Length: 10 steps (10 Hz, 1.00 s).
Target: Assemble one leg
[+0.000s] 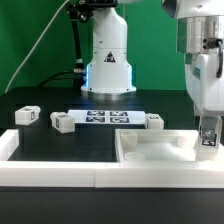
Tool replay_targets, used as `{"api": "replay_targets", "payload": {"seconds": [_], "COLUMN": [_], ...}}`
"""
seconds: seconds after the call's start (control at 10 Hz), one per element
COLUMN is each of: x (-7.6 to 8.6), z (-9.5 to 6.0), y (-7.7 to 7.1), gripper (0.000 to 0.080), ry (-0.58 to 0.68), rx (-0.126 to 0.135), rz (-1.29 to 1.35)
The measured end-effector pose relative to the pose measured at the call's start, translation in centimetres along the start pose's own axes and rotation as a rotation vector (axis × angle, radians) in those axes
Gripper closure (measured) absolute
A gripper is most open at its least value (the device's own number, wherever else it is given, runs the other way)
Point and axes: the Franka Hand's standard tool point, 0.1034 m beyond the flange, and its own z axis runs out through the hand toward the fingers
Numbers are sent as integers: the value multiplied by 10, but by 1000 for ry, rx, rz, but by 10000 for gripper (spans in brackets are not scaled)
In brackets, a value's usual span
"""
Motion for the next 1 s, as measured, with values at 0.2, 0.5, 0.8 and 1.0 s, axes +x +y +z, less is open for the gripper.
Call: {"api": "replay_targets", "payload": {"seconds": [0.2, 0.5, 0.8, 1.0], "x": [-1, -11, -11, -10], "z": [-1, -2, -1, -1], "y": [-1, -1, -2, -3], "gripper": [154, 150, 150, 150], "ry": [-1, 5, 14, 41], "rx": [2, 4, -6, -22], "rz": [-264, -508, -868, -1102]}}
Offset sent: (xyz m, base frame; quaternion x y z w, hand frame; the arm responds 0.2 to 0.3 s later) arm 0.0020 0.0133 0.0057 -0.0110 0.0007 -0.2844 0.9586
